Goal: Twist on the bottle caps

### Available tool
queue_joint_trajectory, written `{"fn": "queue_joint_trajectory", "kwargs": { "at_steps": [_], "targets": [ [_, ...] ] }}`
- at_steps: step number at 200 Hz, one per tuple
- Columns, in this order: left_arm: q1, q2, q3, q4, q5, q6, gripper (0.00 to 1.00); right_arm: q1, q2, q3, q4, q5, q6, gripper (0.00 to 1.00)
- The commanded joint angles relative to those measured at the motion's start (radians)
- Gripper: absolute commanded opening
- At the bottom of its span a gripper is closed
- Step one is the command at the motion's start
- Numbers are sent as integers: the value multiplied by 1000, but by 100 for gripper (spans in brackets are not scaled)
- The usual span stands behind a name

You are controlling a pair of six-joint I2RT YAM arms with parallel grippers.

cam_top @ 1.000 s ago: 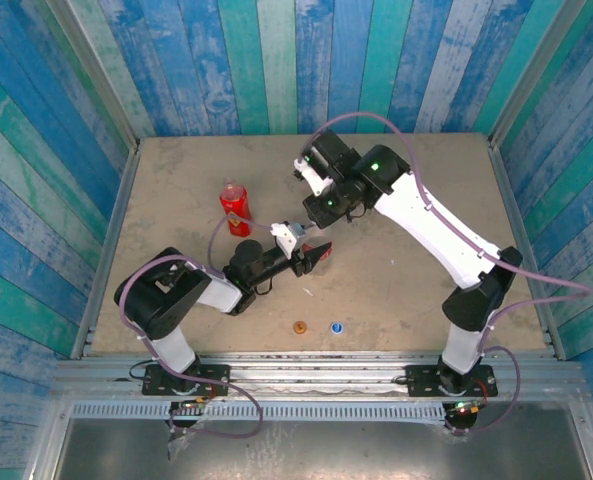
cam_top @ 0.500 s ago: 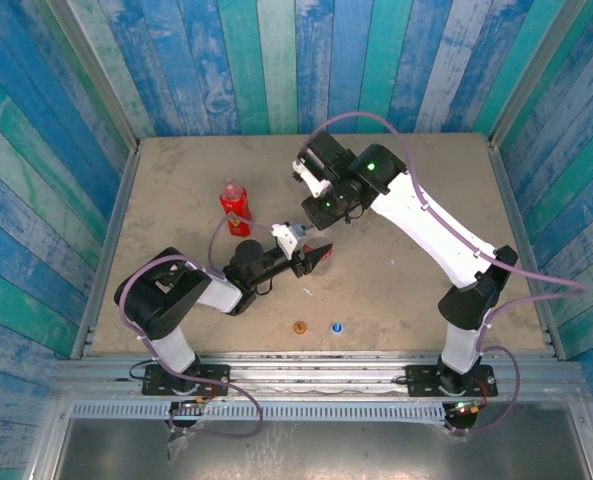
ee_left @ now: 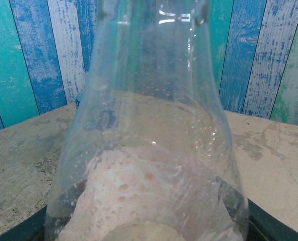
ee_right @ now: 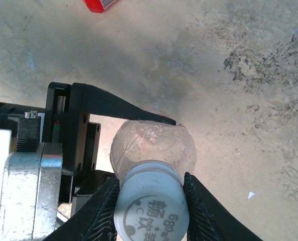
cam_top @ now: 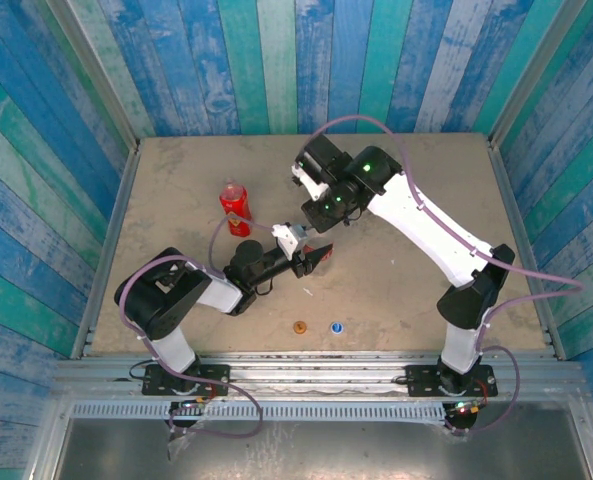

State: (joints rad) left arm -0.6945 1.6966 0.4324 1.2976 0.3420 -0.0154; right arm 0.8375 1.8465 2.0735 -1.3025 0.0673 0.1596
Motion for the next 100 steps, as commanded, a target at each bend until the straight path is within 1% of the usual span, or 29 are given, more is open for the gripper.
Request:
{"fn": "queue_joint_trajectory", "kwargs": {
  "at_steps": [1, 23, 27, 35, 46, 86, 100],
  "targets": [
    [-8, -30, -15, -104, 18, 2, 63, 10, 19, -15, -55, -11, 6, 37],
    [-8, -29, -14, -103, 20, 2, 63, 11, 16, -14, -50, -10, 3, 42],
    [-8, -26, -15, -101, 19, 1, 63, 12, 15, -13, -49, -10, 3, 44],
    [-8, -25, -16, -98, 20, -2, 63, 11, 9, -15, -46, -10, 4, 51],
    [-9, -24, -16, -95, 21, -4, 63, 11, -1, -21, -39, -10, 2, 57],
    [-4, -28, -18, -97, 18, -4, 63, 13, -52, -36, -18, -38, -18, 71],
    [1, -30, -18, -99, 26, -8, 63, 14, -85, -51, -2, -47, -25, 74]
  ]
}}
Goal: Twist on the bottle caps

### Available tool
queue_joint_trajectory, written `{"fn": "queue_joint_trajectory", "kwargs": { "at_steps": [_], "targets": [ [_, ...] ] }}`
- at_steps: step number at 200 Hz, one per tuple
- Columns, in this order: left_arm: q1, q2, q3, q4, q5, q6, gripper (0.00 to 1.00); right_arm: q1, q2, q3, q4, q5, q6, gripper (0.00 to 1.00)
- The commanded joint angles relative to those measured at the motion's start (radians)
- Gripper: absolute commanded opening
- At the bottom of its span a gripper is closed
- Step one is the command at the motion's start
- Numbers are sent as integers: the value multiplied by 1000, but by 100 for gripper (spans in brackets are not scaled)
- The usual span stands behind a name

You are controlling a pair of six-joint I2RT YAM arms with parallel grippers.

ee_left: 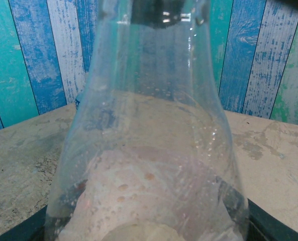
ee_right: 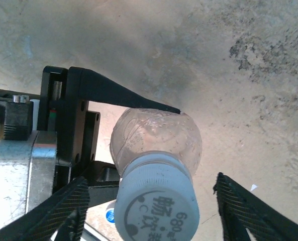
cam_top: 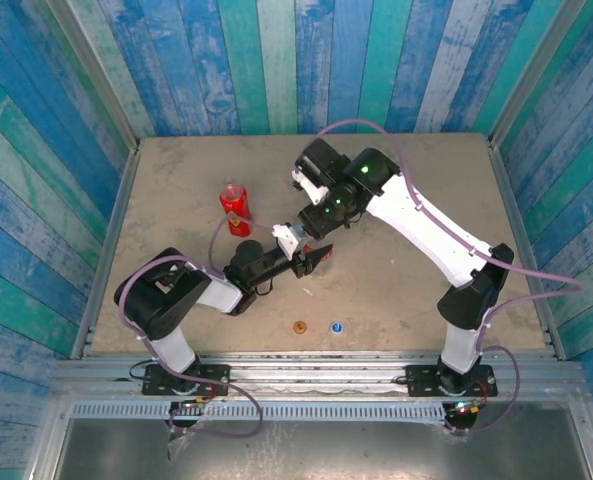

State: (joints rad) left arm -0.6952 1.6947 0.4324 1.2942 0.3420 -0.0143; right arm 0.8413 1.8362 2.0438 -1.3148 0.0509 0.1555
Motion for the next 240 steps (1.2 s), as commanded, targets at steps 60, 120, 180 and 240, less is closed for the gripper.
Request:
{"fn": "queue_joint_trajectory", "kwargs": {
  "at_steps": [60, 120, 180, 240],
  "targets": [
    [3, -40, -11, -108, 61, -12, 63, 1, -252, -164, 163, -63, -30, 69],
    [2, -70, 8, -151, 214, -23, 61, -106, -375, -339, 352, -258, 50, 58],
    [3, -35, 11, -113, 256, -43, 61, -133, -381, -415, 360, -276, 59, 45],
    [3, -41, 14, -130, 256, -30, 61, -155, -389, -467, 360, -293, 67, 30]
  ]
}}
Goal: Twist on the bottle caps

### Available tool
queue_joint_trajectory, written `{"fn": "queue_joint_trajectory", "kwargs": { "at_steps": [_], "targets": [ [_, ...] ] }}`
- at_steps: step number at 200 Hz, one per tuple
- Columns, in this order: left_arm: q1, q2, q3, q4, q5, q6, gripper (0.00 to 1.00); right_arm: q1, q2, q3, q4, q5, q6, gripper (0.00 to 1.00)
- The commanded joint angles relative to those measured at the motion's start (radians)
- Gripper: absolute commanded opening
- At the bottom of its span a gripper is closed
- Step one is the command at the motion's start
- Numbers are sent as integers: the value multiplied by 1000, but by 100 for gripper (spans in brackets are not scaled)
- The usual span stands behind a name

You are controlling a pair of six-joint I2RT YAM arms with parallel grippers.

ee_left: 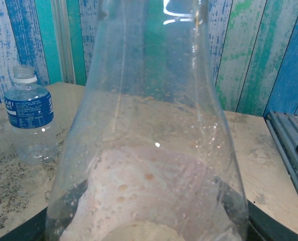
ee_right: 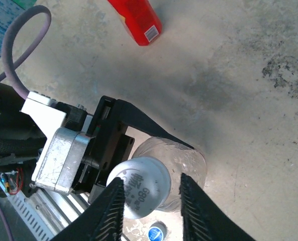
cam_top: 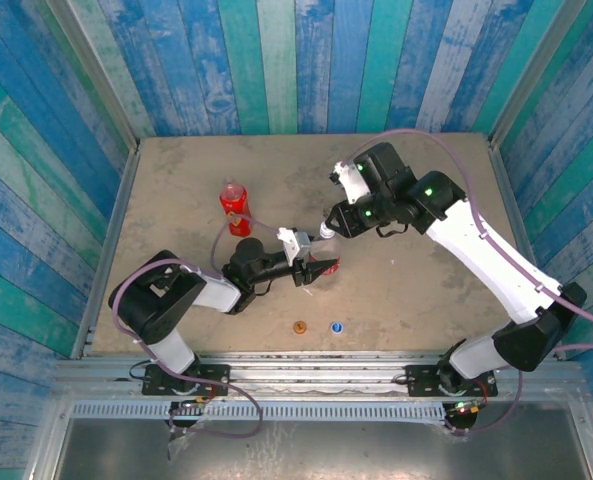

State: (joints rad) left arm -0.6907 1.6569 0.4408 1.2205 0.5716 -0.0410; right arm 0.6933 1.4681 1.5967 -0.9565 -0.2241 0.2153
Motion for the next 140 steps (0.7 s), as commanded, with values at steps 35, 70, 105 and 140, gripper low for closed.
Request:
{"fn": "queue_joint_trajectory", "kwargs": {
  "at_steps": [35, 70, 105, 140],
  "targets": [
    [-2, -4, 10, -73, 34, 1, 61, -11, -17, -36, 2, -38, 5, 25],
    [-2, -4, 10, -72, 36, 2, 61, -11, -13, -56, 2, -55, 7, 22],
    [-2, 0, 12, -68, 33, -5, 61, -15, -18, -75, -3, -62, 21, 17],
    [-2, 7, 14, -62, 27, -14, 61, -17, -49, -96, -14, -98, 38, 17]
  ]
}}
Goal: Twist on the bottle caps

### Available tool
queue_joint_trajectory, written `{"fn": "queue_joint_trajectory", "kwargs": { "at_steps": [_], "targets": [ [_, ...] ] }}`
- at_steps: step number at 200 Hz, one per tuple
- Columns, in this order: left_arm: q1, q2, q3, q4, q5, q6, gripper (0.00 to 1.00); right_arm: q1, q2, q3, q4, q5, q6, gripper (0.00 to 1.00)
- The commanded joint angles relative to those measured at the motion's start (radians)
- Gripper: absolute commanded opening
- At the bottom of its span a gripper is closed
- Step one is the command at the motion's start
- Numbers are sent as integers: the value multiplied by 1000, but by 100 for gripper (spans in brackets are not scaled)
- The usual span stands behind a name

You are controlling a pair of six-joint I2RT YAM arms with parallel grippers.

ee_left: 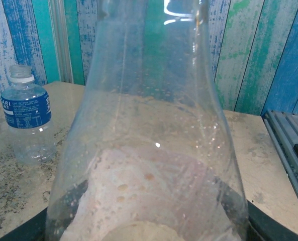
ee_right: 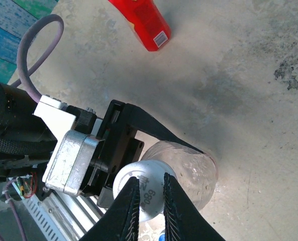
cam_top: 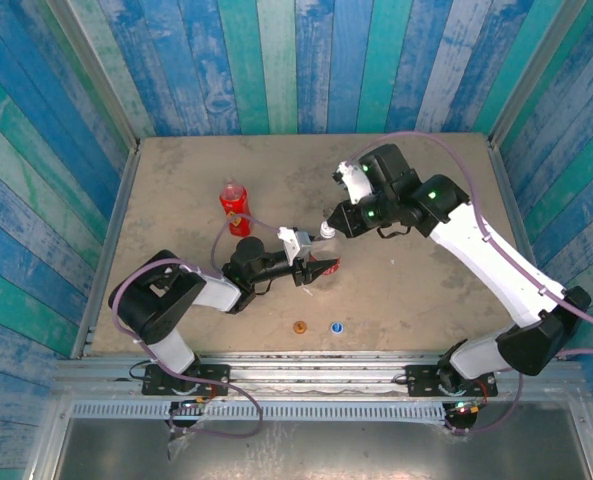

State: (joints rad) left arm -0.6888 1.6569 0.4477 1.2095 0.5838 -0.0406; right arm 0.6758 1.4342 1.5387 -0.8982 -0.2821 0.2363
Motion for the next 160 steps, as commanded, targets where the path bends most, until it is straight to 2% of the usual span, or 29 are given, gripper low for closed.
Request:
{"fn": "queue_joint_trajectory", "kwargs": {
  "at_steps": [1, 39, 81, 106, 131, 141, 150, 160],
  "targets": [
    [-4, 7, 8, -51, 14, -15, 61, 1, -16, -37, -73, -42, 18, 17],
    [-3, 17, 15, -47, 24, -18, 61, 1, -34, -36, -58, -73, 30, 20],
    [-4, 11, 11, -51, 28, -15, 61, 0, -43, 2, -32, -33, 21, 25],
    [-4, 2, 5, -56, 32, -10, 61, 0, -61, 15, -32, -18, -41, 40],
    [-5, -9, -1, -63, 58, -4, 61, 0, -102, -13, -25, -8, -234, 53],
    [-3, -10, -4, -66, 69, -2, 61, -2, -120, -34, -8, 36, -273, 54],
    [-5, -11, -6, -69, 77, -1, 61, -11, -126, -41, 3, 72, -275, 48],
    [-3, -13, -9, -71, 77, -1, 61, -35, -112, -18, -4, 51, -246, 45]
  ]
}}
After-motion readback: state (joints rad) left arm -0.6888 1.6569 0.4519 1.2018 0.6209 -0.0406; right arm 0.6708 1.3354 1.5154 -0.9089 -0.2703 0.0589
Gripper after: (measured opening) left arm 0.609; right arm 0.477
